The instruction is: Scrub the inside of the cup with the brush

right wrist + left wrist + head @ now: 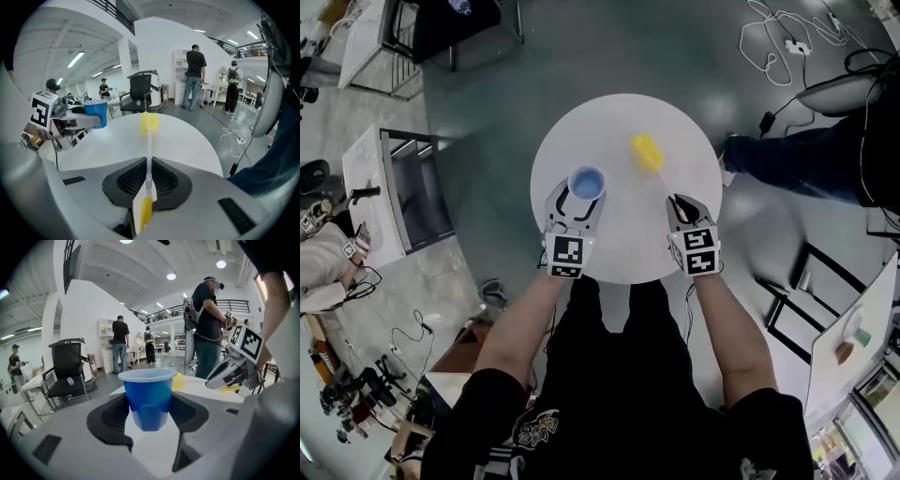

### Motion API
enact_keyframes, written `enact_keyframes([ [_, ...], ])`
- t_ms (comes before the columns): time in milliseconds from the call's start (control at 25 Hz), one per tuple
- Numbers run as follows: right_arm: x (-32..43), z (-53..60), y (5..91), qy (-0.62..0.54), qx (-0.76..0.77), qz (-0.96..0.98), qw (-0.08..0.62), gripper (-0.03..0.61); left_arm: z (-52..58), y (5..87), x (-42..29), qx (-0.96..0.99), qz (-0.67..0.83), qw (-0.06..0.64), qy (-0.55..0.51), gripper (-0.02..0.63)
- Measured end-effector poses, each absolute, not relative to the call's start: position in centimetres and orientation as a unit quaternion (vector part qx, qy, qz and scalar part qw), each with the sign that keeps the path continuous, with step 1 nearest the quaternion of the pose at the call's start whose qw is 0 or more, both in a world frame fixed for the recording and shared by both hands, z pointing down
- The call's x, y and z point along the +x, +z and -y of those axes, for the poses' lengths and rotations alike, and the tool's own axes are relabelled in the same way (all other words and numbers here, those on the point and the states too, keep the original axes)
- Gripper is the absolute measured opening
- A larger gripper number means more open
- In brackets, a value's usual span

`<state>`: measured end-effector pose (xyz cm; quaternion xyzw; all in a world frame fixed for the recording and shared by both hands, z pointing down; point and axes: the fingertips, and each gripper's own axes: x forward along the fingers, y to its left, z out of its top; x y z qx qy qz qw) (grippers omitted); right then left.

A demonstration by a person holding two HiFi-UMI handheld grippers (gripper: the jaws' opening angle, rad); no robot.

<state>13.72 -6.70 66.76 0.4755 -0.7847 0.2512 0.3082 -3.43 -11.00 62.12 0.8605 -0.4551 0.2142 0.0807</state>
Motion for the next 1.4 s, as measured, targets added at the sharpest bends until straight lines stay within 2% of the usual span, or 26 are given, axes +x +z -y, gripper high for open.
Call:
enact_keyframes([
  [680, 14.0, 9.5, 69.6, 0.250, 0.476, 0.782, 0.316, 0.043, 15.7, 65.7, -1.9, 0.853, 0.462, 0.070, 0.232, 0.256],
  [1400, 14.1, 9.9, 70.2, 0.265, 0.470, 0.784, 0.306, 0.043, 15.9, 68.3, -1.1, 0.846, 0.457, 0.079, 0.264, 0.258],
])
